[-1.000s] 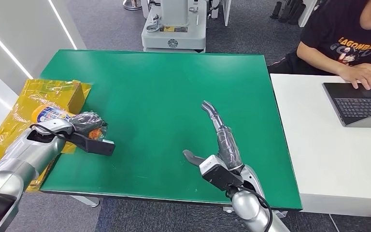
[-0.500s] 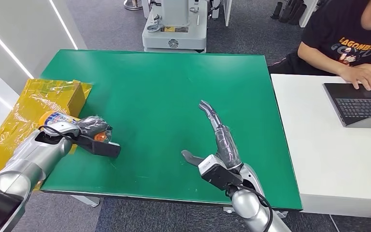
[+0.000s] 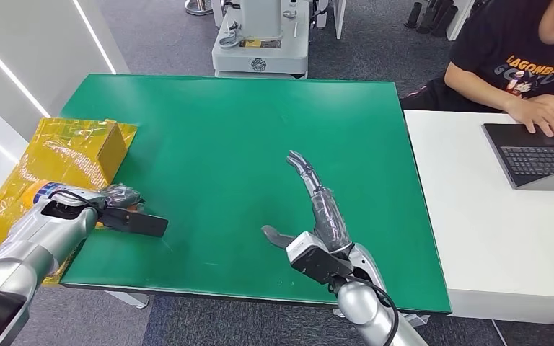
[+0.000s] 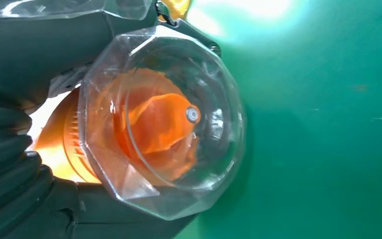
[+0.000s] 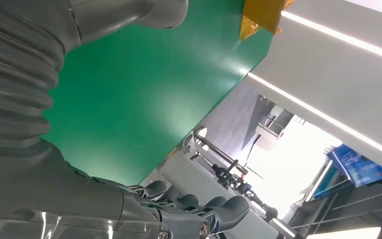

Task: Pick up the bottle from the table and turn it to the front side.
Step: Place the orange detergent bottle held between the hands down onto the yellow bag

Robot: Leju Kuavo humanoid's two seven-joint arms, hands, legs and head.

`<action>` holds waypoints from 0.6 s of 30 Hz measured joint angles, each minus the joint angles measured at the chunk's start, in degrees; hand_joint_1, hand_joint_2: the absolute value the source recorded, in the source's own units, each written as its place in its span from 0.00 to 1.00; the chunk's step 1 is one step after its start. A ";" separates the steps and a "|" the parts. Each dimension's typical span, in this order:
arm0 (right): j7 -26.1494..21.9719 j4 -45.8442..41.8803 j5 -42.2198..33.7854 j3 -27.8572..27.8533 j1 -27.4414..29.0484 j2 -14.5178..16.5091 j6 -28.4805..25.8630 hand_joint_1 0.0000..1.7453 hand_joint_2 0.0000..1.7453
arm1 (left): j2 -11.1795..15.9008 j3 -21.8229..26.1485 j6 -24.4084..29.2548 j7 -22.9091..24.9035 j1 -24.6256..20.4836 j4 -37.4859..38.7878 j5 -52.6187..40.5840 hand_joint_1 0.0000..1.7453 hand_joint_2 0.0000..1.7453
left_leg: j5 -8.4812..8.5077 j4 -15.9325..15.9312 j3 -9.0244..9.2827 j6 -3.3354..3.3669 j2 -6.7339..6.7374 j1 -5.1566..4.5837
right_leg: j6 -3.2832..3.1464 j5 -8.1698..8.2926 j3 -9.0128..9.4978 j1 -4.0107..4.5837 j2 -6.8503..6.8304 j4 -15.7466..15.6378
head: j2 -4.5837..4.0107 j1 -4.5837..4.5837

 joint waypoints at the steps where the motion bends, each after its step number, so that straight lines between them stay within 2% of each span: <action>1: -0.01 0.18 0.03 0.01 -0.01 0.16 -0.01 0.00 1.00 | 0.13 0.00 0.00 0.02 0.00 0.04 -0.03 1.00 1.00 | 0.00 0.00 0.00 0.00 0.00 0.00 | 0.00 0.00 0.00 0.00 0.00 0.00 | 0.00 0.00; 5: -0.01 0.78 0.04 0.01 -0.02 0.56 -0.05 0.00 1.00 | 0.34 0.00 -0.01 0.02 -0.01 0.11 -0.11 1.00 1.00 | 0.00 0.00 0.00 0.00 0.00 -0.01 | 0.00 0.00 0.00 0.00 0.01 0.00 | 0.00 0.01; 6: -0.01 0.88 0.04 0.01 -0.02 0.63 -0.05 0.00 1.00 | 0.37 0.00 -0.02 -0.07 -0.01 0.13 -0.11 0.97 1.00 | 0.00 0.00 0.00 0.00 0.01 -0.01 | 0.00 0.00 0.00 -0.01 0.01 0.00 | 0.00 0.01; 9: -0.01 1.06 0.04 0.01 -0.02 0.71 -0.03 0.00 1.00 | 0.38 0.00 -0.28 -0.83 -0.06 0.21 0.04 0.22 1.00 | 0.00 0.00 0.00 0.00 0.00 -0.02 | 0.00 0.00 0.00 -0.01 0.01 0.00 | 0.00 0.00; 10: -0.01 1.10 0.04 0.01 -0.03 0.71 -0.02 0.00 1.00 | 0.37 0.00 -0.36 -1.05 -0.08 0.23 0.10 0.00 1.00 | 0.00 0.00 0.01 0.00 0.00 -0.02 | 0.00 0.00 0.00 -0.01 0.00 0.00 | 0.00 0.00; 18: -0.03 1.21 0.06 0.01 0.07 0.69 -0.09 0.00 1.00 | 0.28 0.00 3.02 -1.70 -0.04 0.26 -0.01 0.00 1.00 | 0.00 0.00 0.03 0.00 0.01 -0.01 | 0.00 0.00 0.00 -0.01 0.02 0.00 | 0.00 0.00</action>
